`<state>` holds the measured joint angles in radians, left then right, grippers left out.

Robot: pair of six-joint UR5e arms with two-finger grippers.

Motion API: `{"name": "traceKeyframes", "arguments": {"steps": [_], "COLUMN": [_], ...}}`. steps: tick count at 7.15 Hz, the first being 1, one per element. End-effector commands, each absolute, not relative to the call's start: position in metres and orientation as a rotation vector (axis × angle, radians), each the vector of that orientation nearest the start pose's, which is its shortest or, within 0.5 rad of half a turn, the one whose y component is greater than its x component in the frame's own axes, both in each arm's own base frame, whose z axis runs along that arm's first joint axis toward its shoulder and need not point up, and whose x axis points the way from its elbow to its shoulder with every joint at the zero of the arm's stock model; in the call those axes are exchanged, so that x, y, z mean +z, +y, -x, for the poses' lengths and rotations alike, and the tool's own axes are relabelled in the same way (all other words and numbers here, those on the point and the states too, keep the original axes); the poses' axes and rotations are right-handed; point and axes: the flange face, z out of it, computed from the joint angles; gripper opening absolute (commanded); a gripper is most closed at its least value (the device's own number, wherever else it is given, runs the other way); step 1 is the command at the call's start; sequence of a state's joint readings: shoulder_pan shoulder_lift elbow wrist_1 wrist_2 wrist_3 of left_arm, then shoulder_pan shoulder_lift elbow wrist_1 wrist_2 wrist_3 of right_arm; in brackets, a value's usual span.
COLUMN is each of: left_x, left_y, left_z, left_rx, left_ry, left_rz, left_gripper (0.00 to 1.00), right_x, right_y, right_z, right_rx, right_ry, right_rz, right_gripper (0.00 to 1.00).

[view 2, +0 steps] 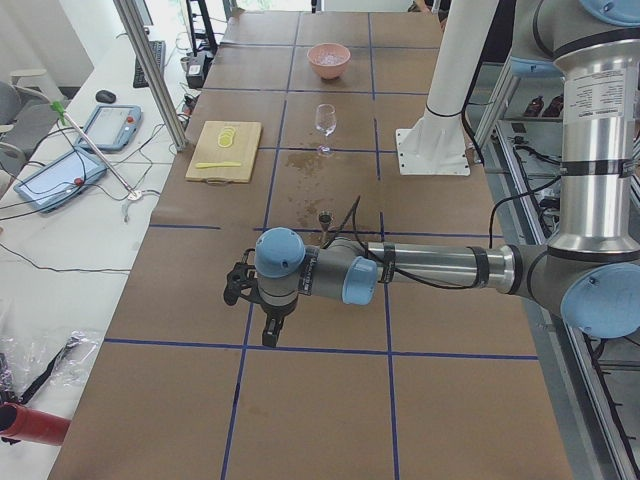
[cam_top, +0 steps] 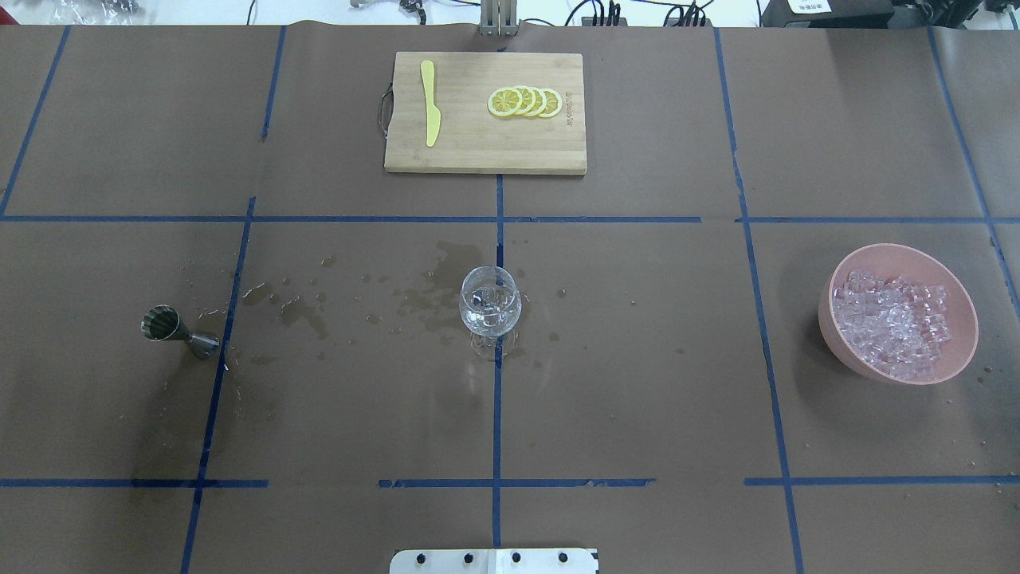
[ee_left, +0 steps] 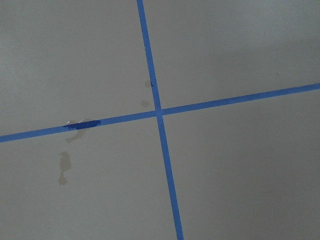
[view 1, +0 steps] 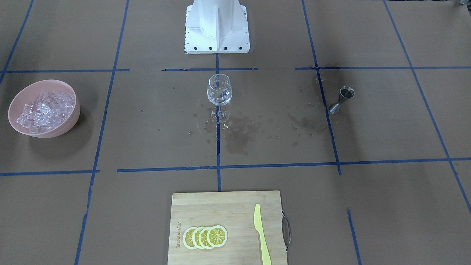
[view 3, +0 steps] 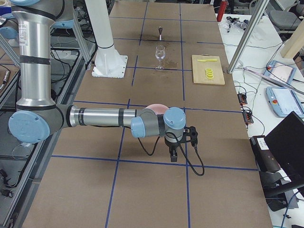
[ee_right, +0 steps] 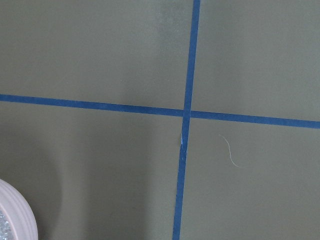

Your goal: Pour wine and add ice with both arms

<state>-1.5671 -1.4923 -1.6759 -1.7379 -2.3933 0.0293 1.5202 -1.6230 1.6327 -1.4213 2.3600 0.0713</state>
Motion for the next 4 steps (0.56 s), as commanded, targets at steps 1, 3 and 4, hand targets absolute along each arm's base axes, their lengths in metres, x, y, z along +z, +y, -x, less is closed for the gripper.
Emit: {"name": "traceKeyframes", "arguments": {"steps": [1, 3, 4], "left_x": [0.622, 0.601, 0.561], "left_y": [-0.470, -0.479, -0.486], "left_z": [0.059, 0.059, 0.059], "left_rx": [0.111, 0.112, 0.076], "left_ry": [0.816, 0.814, 0.821], "left_rz": [-0.196, -0.228, -0.270], "left_gripper": [1.00, 1.00, 1.00], "right_x": [0.633, 0.633, 0.632], "right_y": [-0.483, -0.483, -0.484], "right_z": [-0.038, -0.037, -0.038], "right_rx": [-0.048, -0.043, -0.041], "right_ry": [-0.793, -0.797, -0.797], "right_rz": [-0.113, -0.110, -0.110], "right_gripper": [1.00, 1.00, 1.00]}}
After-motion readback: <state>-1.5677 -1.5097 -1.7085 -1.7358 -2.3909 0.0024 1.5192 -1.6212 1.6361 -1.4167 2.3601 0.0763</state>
